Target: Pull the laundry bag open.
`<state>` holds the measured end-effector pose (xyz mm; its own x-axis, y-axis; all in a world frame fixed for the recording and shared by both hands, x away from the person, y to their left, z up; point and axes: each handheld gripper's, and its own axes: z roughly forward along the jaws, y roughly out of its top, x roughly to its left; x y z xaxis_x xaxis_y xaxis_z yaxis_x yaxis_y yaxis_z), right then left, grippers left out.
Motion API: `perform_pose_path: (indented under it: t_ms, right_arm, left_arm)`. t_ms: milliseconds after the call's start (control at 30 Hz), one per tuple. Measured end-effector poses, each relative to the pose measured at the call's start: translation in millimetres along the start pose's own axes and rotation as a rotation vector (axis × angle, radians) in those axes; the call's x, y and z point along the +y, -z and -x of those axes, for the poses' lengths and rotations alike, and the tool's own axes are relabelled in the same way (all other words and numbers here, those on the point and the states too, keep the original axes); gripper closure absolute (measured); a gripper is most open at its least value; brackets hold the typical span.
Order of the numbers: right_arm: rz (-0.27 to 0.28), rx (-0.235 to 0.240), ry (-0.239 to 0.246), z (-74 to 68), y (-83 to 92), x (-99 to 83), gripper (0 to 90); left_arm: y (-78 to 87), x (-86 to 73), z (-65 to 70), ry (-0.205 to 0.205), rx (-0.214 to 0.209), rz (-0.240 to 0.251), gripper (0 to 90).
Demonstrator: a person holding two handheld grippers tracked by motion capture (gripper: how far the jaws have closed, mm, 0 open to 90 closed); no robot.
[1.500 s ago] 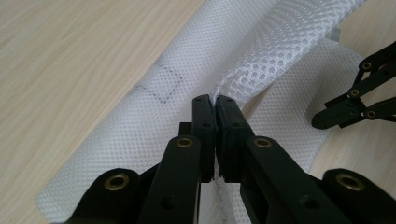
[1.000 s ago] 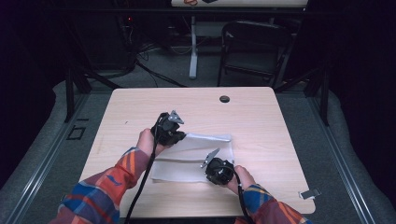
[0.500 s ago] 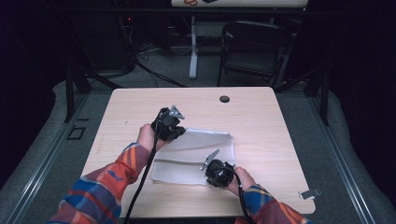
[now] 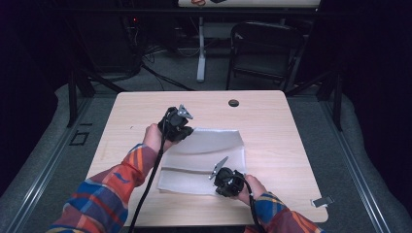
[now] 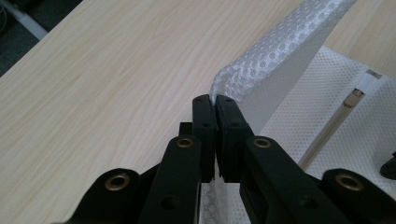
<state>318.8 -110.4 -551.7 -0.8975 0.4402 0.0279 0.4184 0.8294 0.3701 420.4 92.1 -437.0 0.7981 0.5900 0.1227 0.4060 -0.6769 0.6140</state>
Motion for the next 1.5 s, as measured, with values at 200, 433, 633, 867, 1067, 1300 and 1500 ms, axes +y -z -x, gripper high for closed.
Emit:
perform_pose_path:
  t_ms: [200, 433, 633, 867, 1067, 1300, 1500]
  right_arm:
    - [-0.004, 0.024, -0.007, -1.0, 0.8, -2.7, 90.0]
    - [-0.028, 0.051, 0.001, 0.2, 4.0, -7.7, 90.0]
    - [-0.026, 0.066, -0.001, -1.4, 4.6, -10.3, 90.0]
    - [-0.036, 0.064, 0.017, -3.7, 5.5, -12.1, 90.0]
    - [-0.043, 0.061, 0.022, -9.3, 6.8, -14.3, 90.0]
    - [-0.039, 0.070, 0.016, -12.8, 6.8, -15.7, 90.0]
    - [-0.039, 0.075, 0.011, -12.3, 6.8, -15.8, 90.0]
  left_arm:
    - [-0.8, 4.8, -4.5, 0.010, 0.010, 0.000, 87.5]
    - [-1.0, 11.0, -9.6, 0.008, 0.033, -0.001, 87.5]
    - [-0.6, 14.3, -15.4, 0.017, 0.048, -0.004, 87.5]
    - [-3.7, 18.3, -20.6, 0.029, 0.073, 0.003, 87.5]
    - [-12.3, 21.5, -23.2, 0.019, 0.088, -0.020, 87.9]
    - [-23.7, 32.4, -31.3, 0.029, 0.117, -0.027, 87.9]
    - [-41.6, 42.5, -37.3, 0.070, 0.143, -0.023, 87.8]
